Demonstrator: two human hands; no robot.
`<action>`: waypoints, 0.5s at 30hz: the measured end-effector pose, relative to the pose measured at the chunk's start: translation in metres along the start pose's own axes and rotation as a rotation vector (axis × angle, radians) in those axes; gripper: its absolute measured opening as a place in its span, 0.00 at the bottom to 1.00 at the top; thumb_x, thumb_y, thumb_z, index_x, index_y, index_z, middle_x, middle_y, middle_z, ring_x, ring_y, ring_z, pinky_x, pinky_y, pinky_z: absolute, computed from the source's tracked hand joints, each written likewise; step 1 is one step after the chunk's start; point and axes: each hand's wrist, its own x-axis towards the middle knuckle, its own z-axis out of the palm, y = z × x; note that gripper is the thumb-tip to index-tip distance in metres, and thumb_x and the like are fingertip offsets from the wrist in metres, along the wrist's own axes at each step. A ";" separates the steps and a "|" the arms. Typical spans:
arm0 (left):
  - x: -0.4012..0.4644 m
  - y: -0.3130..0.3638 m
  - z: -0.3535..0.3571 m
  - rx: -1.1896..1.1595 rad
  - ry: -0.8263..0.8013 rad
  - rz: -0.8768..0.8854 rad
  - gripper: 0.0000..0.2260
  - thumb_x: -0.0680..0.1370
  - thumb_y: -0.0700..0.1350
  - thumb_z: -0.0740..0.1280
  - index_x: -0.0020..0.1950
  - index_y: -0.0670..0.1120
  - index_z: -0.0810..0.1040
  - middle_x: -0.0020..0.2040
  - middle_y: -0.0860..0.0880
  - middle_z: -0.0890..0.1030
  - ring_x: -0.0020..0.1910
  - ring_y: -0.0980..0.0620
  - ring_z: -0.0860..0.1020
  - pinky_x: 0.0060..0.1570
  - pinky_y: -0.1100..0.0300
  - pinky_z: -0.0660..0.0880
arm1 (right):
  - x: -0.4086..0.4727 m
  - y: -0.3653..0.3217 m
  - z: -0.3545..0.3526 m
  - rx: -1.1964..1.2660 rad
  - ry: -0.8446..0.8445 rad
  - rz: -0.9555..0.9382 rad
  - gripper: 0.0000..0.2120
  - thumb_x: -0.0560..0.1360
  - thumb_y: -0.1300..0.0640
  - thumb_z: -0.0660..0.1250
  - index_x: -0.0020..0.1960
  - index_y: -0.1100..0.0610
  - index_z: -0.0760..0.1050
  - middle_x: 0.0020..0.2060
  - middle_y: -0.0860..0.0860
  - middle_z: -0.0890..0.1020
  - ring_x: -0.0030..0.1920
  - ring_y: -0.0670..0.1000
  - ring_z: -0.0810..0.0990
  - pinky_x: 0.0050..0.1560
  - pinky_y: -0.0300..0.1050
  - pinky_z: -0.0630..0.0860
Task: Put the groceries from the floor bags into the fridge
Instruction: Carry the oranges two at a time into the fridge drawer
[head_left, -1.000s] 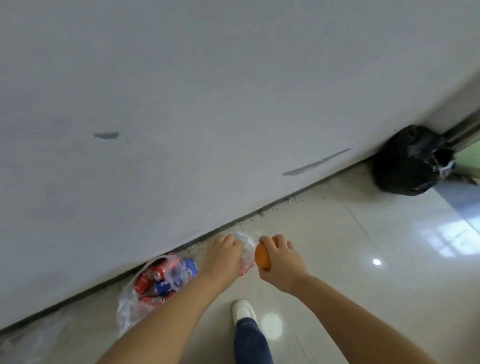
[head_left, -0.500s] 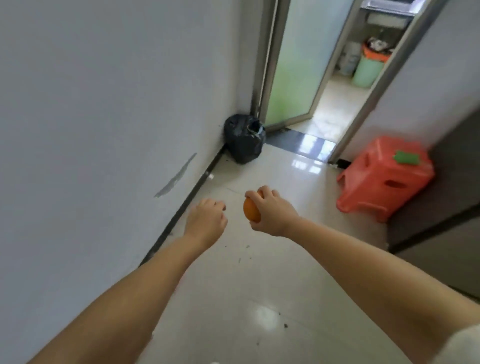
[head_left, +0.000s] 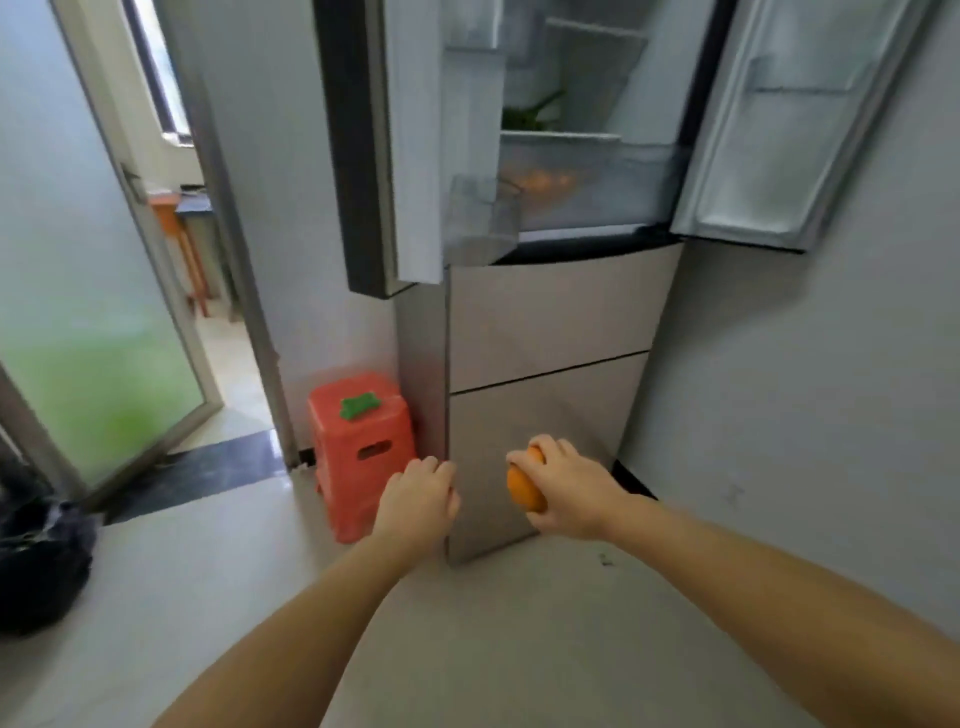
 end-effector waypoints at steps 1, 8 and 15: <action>0.025 0.031 -0.002 0.009 0.007 0.051 0.10 0.76 0.46 0.60 0.51 0.44 0.77 0.49 0.44 0.78 0.51 0.42 0.76 0.45 0.51 0.72 | -0.008 0.033 -0.010 -0.002 0.015 0.039 0.33 0.72 0.47 0.67 0.71 0.48 0.56 0.67 0.56 0.62 0.63 0.60 0.66 0.53 0.52 0.74; 0.190 0.142 -0.053 0.005 0.148 0.197 0.14 0.79 0.47 0.58 0.62 0.45 0.73 0.59 0.45 0.75 0.60 0.45 0.72 0.55 0.53 0.69 | 0.002 0.181 -0.093 -0.029 0.214 0.168 0.33 0.72 0.44 0.67 0.72 0.48 0.56 0.67 0.55 0.63 0.65 0.60 0.66 0.55 0.54 0.75; 0.339 0.177 -0.108 -0.096 0.349 0.199 0.12 0.79 0.45 0.59 0.58 0.44 0.76 0.55 0.45 0.76 0.56 0.44 0.73 0.50 0.50 0.72 | 0.100 0.274 -0.186 -0.055 0.453 0.139 0.33 0.71 0.45 0.69 0.71 0.47 0.58 0.66 0.55 0.64 0.63 0.59 0.67 0.54 0.54 0.75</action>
